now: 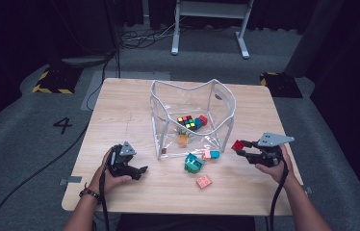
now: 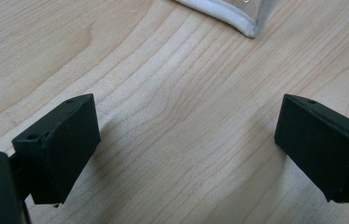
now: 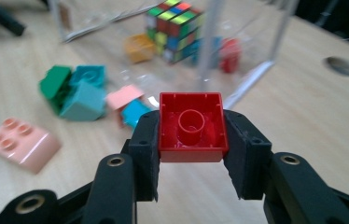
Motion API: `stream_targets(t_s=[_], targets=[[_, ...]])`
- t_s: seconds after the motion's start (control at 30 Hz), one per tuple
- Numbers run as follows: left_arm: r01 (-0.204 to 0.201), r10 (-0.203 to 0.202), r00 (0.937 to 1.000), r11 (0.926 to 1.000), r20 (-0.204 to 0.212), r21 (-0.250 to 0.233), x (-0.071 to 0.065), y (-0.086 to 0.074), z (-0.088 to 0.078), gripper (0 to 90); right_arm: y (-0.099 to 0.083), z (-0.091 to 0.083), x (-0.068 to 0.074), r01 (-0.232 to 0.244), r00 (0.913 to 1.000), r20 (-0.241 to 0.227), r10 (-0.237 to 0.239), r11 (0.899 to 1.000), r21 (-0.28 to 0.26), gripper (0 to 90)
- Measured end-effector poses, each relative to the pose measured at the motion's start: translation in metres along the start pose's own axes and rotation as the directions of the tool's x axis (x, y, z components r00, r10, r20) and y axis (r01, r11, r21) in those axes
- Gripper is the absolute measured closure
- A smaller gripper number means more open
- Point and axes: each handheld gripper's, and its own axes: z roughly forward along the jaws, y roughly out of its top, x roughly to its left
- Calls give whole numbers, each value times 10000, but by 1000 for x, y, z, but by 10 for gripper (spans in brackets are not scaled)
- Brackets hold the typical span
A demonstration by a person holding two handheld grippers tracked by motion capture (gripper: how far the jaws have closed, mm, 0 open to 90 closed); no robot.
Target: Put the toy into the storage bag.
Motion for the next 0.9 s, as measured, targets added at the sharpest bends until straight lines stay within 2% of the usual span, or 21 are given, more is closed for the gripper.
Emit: stream_targets(t_s=[0.2, 0.27, 0.43, 0.5, 0.63, 0.9], targets=[[8, -8, 10000, 10000, 9, -9, 0, 0, 0, 69, 26, -21, -30, -120, 9965, 822, 159, 9987, -487, 593], [10, -10, 10000, 10000, 9, -8, 0, 0, 0, 69, 39, -29, -39, 58, 9940, 1097, -1, 9986, -524, 593], [9, -9, 10000, 10000, 6, -3, 0, 0, 0, 69, 74, -41, -57, 82, 9913, 1317, 40, 9957, -922, 593], [8, -8, 10000, 10000, 16, 8, 0, 0, 0, 69, 86, -44, -63, 47, 9924, 1228, 100, 9929, -1188, 593], [11, -11, 10000, 10000, 13, -5, 0, 0, 0, 69, 110, -42, -67, 223, 9912, 1320, -51, 9913, -1294, 593], [9, -9, 10000, 10000, 17, 8, 0, 0, 0, 69, 156, -17, -66, 675, 9956, 727, -586, 9896, -1271, 593]])
